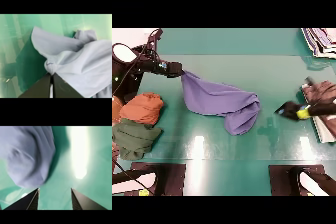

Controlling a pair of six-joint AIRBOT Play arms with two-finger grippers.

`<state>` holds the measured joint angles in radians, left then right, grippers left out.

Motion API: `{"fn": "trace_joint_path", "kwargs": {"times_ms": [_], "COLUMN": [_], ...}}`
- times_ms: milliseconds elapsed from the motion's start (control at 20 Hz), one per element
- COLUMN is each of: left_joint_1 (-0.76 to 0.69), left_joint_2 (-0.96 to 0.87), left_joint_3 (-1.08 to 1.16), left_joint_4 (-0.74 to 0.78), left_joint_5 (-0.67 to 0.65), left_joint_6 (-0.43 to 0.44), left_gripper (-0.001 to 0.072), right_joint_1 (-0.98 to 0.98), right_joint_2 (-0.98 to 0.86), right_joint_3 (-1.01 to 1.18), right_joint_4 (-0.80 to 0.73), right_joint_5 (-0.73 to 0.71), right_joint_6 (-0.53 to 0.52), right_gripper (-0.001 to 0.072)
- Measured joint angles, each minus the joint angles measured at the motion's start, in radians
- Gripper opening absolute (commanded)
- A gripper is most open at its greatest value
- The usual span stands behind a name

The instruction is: Fold the shirts.

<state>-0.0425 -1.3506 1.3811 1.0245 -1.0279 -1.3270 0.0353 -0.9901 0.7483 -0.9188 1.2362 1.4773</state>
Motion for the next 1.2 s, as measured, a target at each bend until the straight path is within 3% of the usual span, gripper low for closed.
{"fn": "trace_joint_path", "kwargs": {"times_ms": [150,350,400,450,500,750,1200], "left_joint_1": [0.005,0.006,0.007,0.007,0.007,0.008,0.007], "left_joint_2": [0.004,0.006,0.006,0.006,0.006,0.05,0.362], "left_joint_3": [0.003,0.005,0.005,0.005,0.005,0.048,0.416], "left_joint_4": [0.005,0.012,0.015,0.019,0.024,0.073,0.149], "left_joint_5": [-0.008,-0.013,-0.017,-0.02,-0.023,-0.027,-0.035], "left_joint_6": [0.0,0.0,0.0,0.0,0.0,-0.023,-0.035], "left_gripper": [0.0025,0.0026,0.0025,0.0025,0.0025,0.0025,0.0024], "right_joint_1": [0.111,0.253,0.274,0.29,0.301,0.271,0.002], "right_joint_2": [-0.057,-0.193,-0.229,-0.266,-0.297,-0.335,0.042], "right_joint_3": [-0.155,-0.151,-0.13,-0.102,-0.074,0.096,0.566], "right_joint_4": [0.143,0.243,0.254,0.257,0.254,0.133,-0.115], "right_joint_5": [-0.159,-0.332,-0.361,-0.38,-0.391,-0.375,-0.121], "right_joint_6": [-0.061,-0.105,-0.111,-0.114,-0.117,-0.103,-0.058], "right_gripper": [0.0448,0.0417,0.0288,0.0106,0.0017,0.0015,0.0015]}}
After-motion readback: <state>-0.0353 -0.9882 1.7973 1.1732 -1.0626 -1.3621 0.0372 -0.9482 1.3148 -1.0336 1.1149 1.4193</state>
